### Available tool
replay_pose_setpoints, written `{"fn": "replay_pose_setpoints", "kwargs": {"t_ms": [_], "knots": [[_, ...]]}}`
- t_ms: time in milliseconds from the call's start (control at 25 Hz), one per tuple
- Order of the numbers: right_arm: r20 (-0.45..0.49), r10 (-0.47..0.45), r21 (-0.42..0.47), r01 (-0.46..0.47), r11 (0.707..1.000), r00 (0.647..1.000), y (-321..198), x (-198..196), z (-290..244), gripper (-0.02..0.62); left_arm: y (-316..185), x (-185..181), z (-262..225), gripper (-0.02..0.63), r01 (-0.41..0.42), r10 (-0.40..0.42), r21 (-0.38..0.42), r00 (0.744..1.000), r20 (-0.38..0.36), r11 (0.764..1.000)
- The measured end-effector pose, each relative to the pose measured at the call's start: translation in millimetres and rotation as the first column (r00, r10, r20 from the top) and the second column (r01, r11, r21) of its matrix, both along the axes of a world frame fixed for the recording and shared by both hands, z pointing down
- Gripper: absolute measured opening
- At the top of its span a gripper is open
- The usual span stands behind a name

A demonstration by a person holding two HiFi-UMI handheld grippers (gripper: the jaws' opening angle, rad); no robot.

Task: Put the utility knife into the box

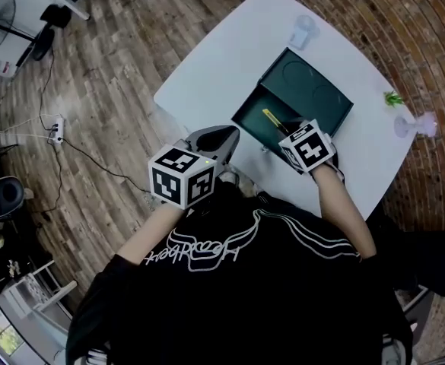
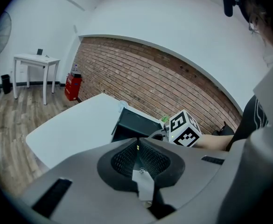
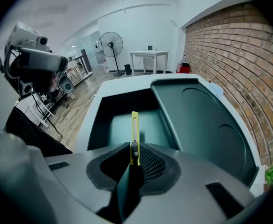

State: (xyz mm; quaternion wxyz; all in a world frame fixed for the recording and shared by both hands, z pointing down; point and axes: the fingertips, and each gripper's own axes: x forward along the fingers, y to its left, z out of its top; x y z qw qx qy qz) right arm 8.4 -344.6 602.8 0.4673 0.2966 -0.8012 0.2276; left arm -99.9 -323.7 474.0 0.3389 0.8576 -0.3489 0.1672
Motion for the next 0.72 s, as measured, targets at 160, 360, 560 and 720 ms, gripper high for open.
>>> {"fn": "replay_pose_setpoints", "kwargs": {"t_ms": [160,360,560,720], "knots": [[-0.045,-0.017,-0.056,0.015,0.998,0.999,3.0,-3.2,20.3,0.066,0.7,-10.0,2.6,0.037,-0.001,0.001,-0.001,1.000,-0.007,1.000],[-0.051,-0.011,-0.092,0.007,0.996,0.999,2.3,-3.7,24.2,0.066,2.2,-25.4,11.2,0.037,0.013,-0.013,-0.019,1.000,-0.008,1.000],[-0.084,-0.020,-0.079,0.013,0.997,0.996,3.1,-5.0,24.1,0.069,2.0,-32.9,8.0,0.037,0.017,-0.017,-0.014,1.000,-0.013,1.000],[-0.073,0.005,-0.093,-0.012,0.996,0.997,5.0,-9.2,22.1,0.115,-0.9,-35.7,2.6,0.036,0.010,-0.010,0.006,1.000,-0.010,1.000]]}}
